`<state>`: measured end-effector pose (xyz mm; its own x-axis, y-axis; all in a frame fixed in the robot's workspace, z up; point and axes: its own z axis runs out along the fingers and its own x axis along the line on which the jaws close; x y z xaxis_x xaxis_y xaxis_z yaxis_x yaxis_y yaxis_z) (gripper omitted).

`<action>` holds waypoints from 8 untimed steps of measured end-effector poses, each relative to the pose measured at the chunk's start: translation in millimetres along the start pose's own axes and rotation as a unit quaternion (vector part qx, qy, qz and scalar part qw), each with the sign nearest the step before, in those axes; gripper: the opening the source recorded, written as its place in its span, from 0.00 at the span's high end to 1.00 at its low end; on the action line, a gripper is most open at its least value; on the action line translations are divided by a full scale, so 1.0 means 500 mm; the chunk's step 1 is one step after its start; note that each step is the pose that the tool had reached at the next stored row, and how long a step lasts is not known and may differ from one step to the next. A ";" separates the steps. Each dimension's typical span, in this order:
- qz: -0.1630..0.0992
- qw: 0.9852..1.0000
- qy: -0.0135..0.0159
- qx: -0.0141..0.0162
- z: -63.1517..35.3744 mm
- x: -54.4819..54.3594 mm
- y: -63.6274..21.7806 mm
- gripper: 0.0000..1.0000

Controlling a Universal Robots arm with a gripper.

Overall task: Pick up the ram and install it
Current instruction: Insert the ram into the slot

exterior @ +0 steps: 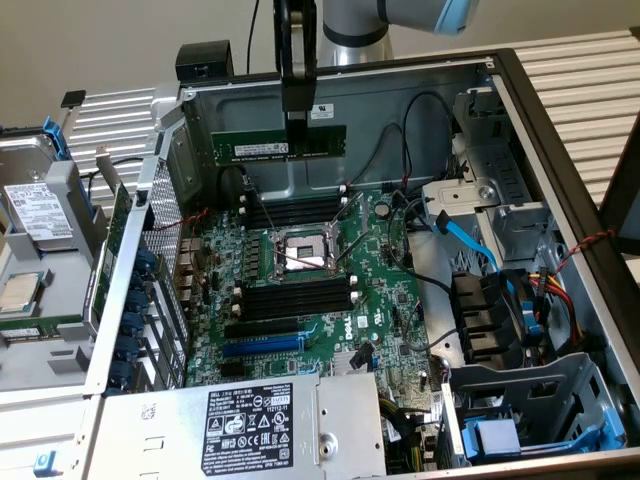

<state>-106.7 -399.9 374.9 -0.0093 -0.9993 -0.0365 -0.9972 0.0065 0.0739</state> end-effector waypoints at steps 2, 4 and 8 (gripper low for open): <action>0.000 1.000 0.000 0.000 0.001 0.000 0.000 0.88; 0.001 1.000 0.000 0.002 0.004 0.001 0.001 0.88; 0.001 1.000 0.000 0.012 0.011 0.001 0.007 0.88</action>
<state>-110.5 -400.1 369.8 -0.0108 -0.9993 -0.0370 -0.9987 0.0089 0.0494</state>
